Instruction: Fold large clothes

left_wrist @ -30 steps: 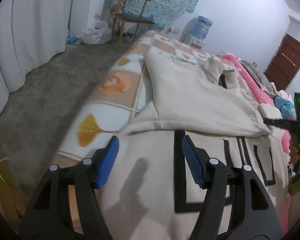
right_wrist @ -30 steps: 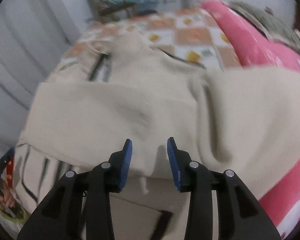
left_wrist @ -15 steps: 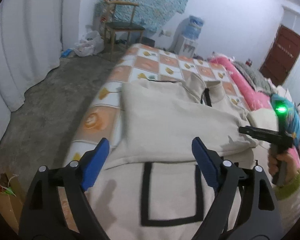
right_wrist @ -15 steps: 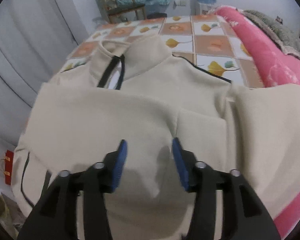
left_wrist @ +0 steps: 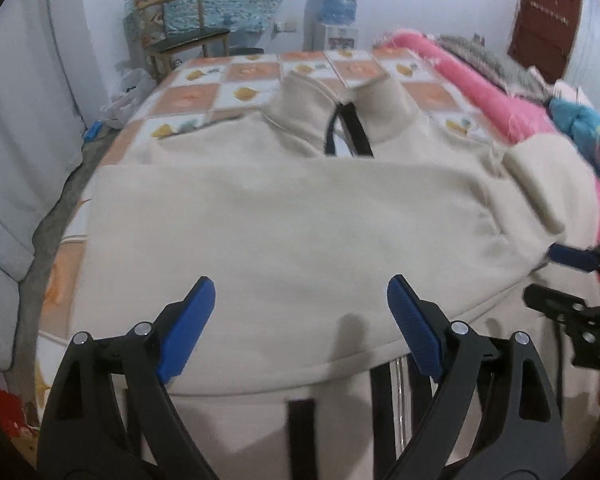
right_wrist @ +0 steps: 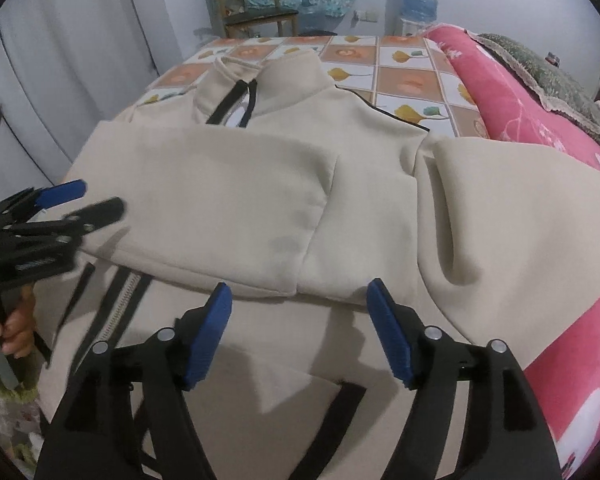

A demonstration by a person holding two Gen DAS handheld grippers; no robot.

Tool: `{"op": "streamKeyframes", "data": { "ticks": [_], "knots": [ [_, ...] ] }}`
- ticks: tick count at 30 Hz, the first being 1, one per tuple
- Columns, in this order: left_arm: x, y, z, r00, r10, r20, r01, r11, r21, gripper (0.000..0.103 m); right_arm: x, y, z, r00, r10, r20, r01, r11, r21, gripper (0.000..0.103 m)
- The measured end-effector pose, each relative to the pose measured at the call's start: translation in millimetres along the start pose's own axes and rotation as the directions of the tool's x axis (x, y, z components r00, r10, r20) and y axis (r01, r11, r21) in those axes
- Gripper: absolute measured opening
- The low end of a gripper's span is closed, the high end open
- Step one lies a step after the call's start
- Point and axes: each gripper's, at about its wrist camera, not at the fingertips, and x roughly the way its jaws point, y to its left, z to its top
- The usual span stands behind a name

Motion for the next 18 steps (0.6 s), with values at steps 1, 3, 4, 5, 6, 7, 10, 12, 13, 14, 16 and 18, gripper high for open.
{"op": "streamKeyframes", "data": {
  "ticks": [1, 3, 4, 5, 6, 7, 10, 12, 13, 14, 16, 18],
  "knots": [
    [6, -4, -1, 1.000, 0.006, -0.016, -0.006, 1.000, 0.010, 0.085, 0, 1, -2, 1.000, -0.004, 0.001, 0.004, 1.000, -0.004, 0.069],
    [18, -10, -7, 0.999, 0.013, -0.048, -0.012, 1.000, 0.021, 0.087, -2, 0, -5, 1.000, -0.004, 0.005, 0.004, 1.000, -0.004, 0.071],
    [19, -9, -11, 0.999, 0.022, -0.040, -0.021, 1.000, 0.011, 0.089, -4, -1, -6, 1.000, -0.005, 0.009, 0.005, 1.000, -0.003, 0.074],
    [18, -8, -12, 0.999, 0.023, -0.031, -0.023, 1.000, 0.002, 0.092, -7, -1, -8, 1.000, -0.006, 0.014, 0.006, 1.000, -0.003, 0.076],
    [19, -6, -13, 1.000, 0.017, -0.027, -0.017, 1.000, -0.005, 0.093, -8, -1, -9, 1.000, -0.008, 0.017, 0.008, 1.000, -0.004, 0.077],
    [19, -6, -14, 1.000, 0.018, -0.024, -0.018, 1.000, 0.000, 0.094, -10, -2, -10, 1.000, -0.009, 0.021, 0.010, 1.000, -0.005, 0.078],
    [19, -6, -16, 1.000, 0.021, -0.015, -0.021, 1.000, 0.002, 0.095, -12, -3, -12, 0.999, -0.020, 0.028, 0.021, 1.000, -0.009, 0.084],
    [19, -6, -16, 1.000, 0.020, -0.016, -0.020, 1.000, 0.000, 0.095, -7, -3, -12, 1.000, -0.026, 0.014, 0.026, 1.000, -0.007, 0.086],
    [19, -6, -17, 1.000, 0.019, -0.017, -0.019, 1.000, -0.001, 0.095, -4, -2, -13, 1.000, -0.028, 0.005, 0.028, 1.000, -0.007, 0.087],
    [19, -6, -17, 1.000, 0.019, -0.016, -0.019, 1.000, -0.001, 0.095, 0, -1, -13, 0.999, -0.031, -0.008, 0.031, 0.999, -0.008, 0.087],
    [18, -5, -16, 1.000, 0.017, -0.017, -0.017, 1.000, 0.002, 0.095, 10, 1, -16, 0.998, -0.045, -0.040, 0.044, 0.999, -0.018, 0.087],
    [19, -5, -15, 1.000, 0.015, -0.018, -0.014, 1.000, 0.005, 0.095, 20, 3, -18, 0.995, -0.068, -0.067, 0.066, 0.997, -0.033, 0.091]
  ]
}}
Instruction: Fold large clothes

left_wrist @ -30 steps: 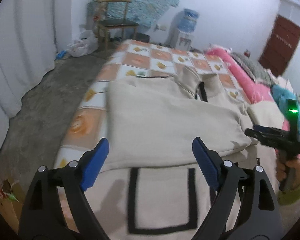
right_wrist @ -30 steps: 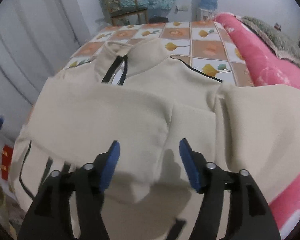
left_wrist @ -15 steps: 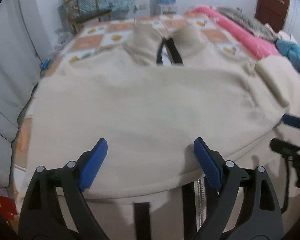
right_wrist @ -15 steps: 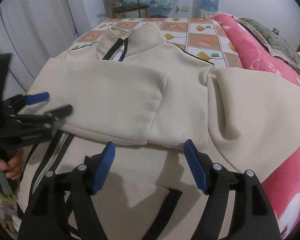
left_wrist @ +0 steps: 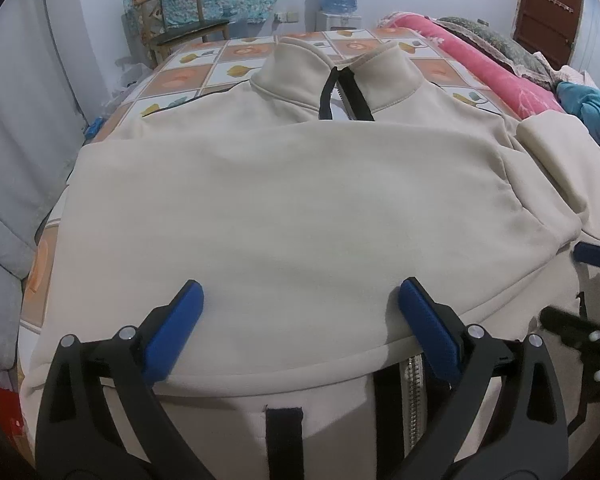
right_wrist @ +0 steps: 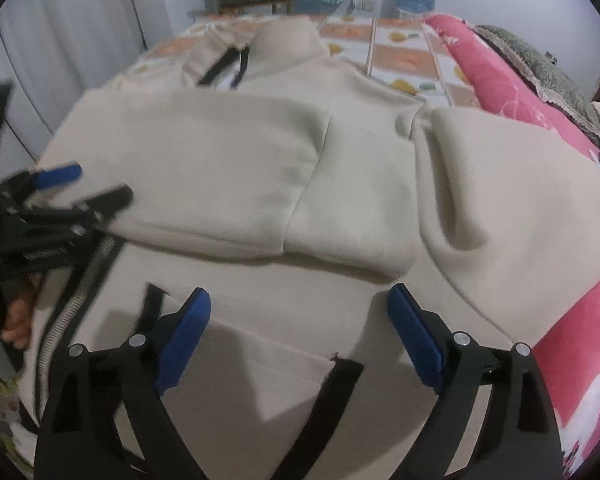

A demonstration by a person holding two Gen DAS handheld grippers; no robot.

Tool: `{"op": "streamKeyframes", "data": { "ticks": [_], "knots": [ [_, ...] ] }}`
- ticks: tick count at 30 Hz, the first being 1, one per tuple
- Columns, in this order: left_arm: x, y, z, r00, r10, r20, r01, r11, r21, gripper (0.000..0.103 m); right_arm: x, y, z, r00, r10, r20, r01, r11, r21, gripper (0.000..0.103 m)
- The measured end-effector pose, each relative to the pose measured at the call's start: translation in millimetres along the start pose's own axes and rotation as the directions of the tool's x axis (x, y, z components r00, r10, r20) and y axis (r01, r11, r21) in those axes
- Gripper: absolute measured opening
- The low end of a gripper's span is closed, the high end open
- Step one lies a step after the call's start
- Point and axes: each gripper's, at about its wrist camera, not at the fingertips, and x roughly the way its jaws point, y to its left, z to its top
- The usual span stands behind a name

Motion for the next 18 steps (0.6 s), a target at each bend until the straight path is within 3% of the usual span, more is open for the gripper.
{"op": "streamKeyframes", "data": {
  "ticks": [2, 18],
  "knots": [
    [-0.2, 0.6, -0.6, 1.000, -0.005, -0.001, 0.005, 1.000, 0.006, 0.095, 1.2, -0.3, -1.7, 1.000, -0.011, 0.013, 0.011, 1.000, 0.007, 0.096],
    [-0.3, 0.3, 1.1, 1.000, -0.001, -0.006, 0.001, 1.000, 0.001, 0.095, 5.1, -3.9, -0.1, 1.000, 0.011, -0.007, -0.011, 1.000, 0.029, 0.097]
  ]
}}
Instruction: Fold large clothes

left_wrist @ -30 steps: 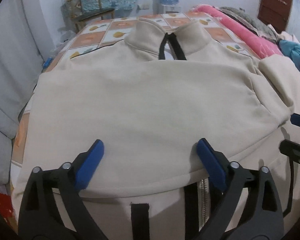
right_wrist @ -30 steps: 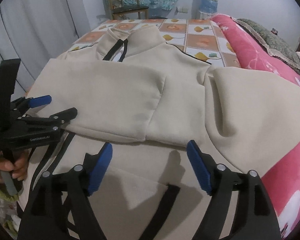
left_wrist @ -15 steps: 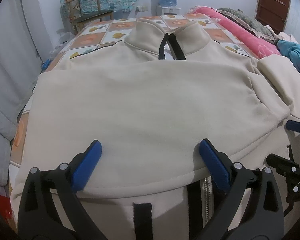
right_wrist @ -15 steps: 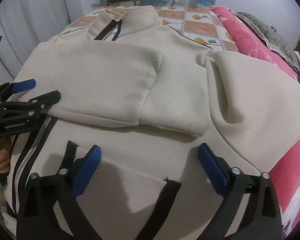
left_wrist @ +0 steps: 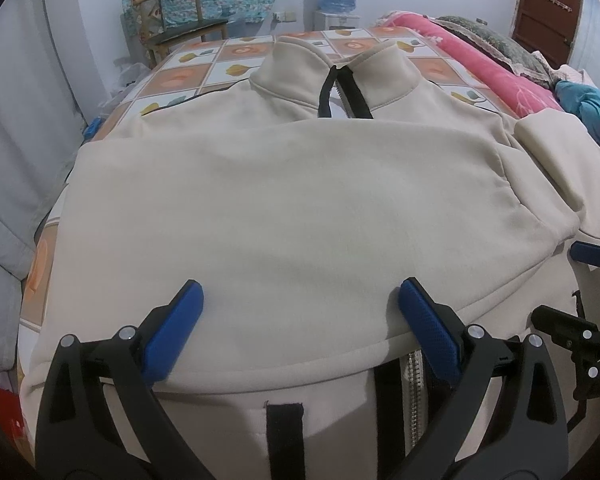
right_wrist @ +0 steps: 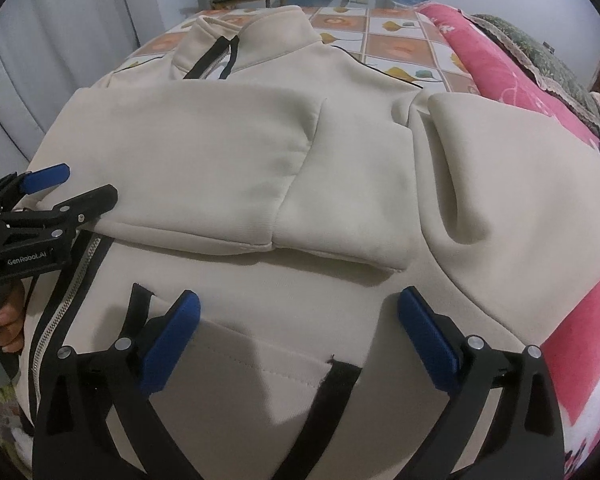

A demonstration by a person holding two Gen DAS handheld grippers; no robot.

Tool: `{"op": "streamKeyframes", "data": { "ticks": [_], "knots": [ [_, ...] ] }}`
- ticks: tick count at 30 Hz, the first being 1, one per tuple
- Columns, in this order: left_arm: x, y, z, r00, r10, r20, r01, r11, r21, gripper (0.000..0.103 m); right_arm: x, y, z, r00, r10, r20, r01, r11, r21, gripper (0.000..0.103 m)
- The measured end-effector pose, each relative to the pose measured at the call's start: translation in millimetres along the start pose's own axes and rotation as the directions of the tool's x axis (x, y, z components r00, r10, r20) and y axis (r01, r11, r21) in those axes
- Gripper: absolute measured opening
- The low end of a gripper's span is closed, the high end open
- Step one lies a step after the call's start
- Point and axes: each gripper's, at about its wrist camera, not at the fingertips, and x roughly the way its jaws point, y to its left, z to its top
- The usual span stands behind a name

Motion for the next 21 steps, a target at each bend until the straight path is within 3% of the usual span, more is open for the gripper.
{"op": "streamKeyframes", "data": {
  "ticks": [21],
  "knots": [
    [0.1, 0.0, -0.9, 1.000, -0.001, 0.005, 0.001, 1.000, -0.004, 0.095, 6.4, 1.6, 5.0, 0.997, -0.023, -0.070, 0.025, 0.999, 0.025, 0.097]
  ]
}}
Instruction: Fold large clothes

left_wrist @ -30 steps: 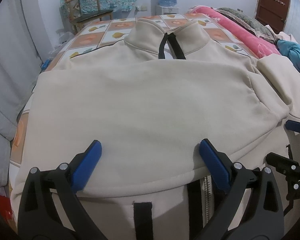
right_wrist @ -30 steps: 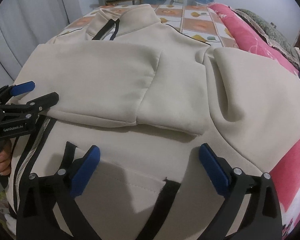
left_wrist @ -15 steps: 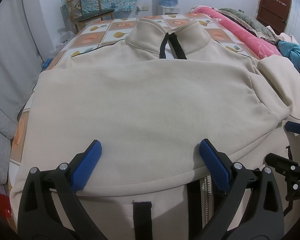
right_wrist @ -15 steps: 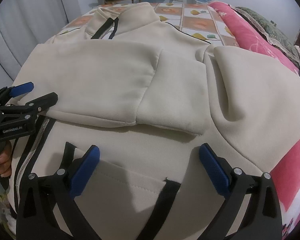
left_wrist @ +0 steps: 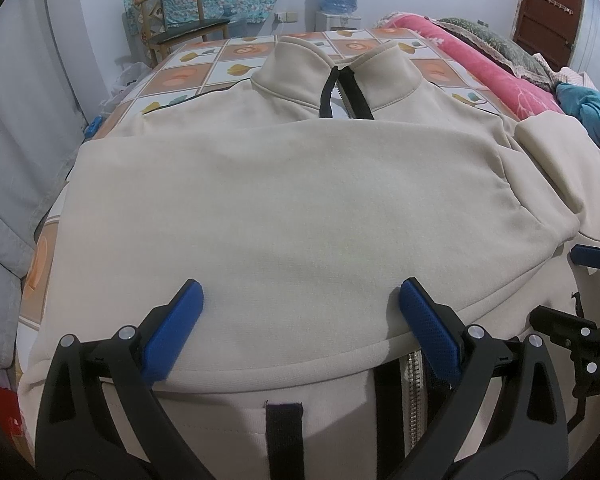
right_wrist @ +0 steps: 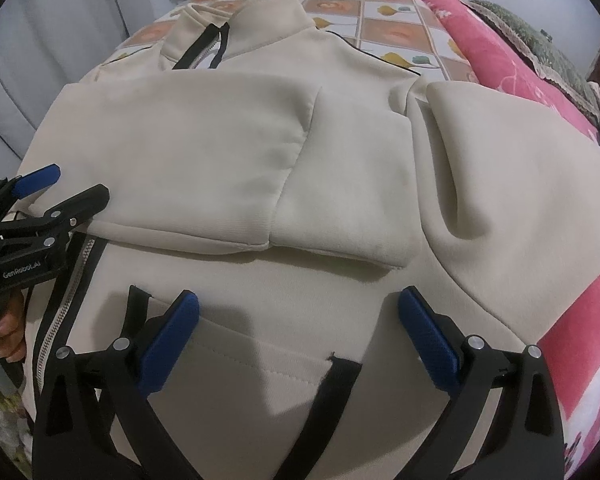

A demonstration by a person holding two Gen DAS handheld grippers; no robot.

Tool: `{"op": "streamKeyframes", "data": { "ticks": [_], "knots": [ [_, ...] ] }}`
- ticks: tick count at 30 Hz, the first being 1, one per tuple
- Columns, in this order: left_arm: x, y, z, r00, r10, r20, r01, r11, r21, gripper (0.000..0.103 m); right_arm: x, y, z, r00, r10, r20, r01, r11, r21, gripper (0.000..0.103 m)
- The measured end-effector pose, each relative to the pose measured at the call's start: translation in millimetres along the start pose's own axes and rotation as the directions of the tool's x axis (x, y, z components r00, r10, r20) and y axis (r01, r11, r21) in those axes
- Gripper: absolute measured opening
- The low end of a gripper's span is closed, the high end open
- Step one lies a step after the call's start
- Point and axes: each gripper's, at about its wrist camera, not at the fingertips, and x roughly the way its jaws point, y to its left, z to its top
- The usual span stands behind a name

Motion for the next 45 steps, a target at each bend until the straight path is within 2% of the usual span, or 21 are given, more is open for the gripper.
{"op": "streamKeyframes", "data": {
  "ticks": [20, 37, 45],
  "knots": [
    [0.2, -0.1, -0.1, 1.000, -0.001, 0.001, 0.001, 1.000, 0.000, 0.095, -0.5, -0.8, -2.3, 1.000, -0.010, 0.003, 0.010, 1.000, 0.020, 0.097],
    [0.3, -0.1, -0.4, 1.000, 0.000, 0.001, 0.000, 1.000, 0.000, 0.095, 1.4, -3.2, -2.1, 1.000, 0.024, -0.001, -0.024, 1.000, -0.003, 0.098],
    [0.5, 0.1, -0.4, 1.000, 0.000, 0.001, 0.000, 1.000, 0.000, 0.095, 0.9, -1.4, 3.5, 0.998, 0.025, -0.055, -0.026, 0.999, -0.031, 0.097]
  ]
}}
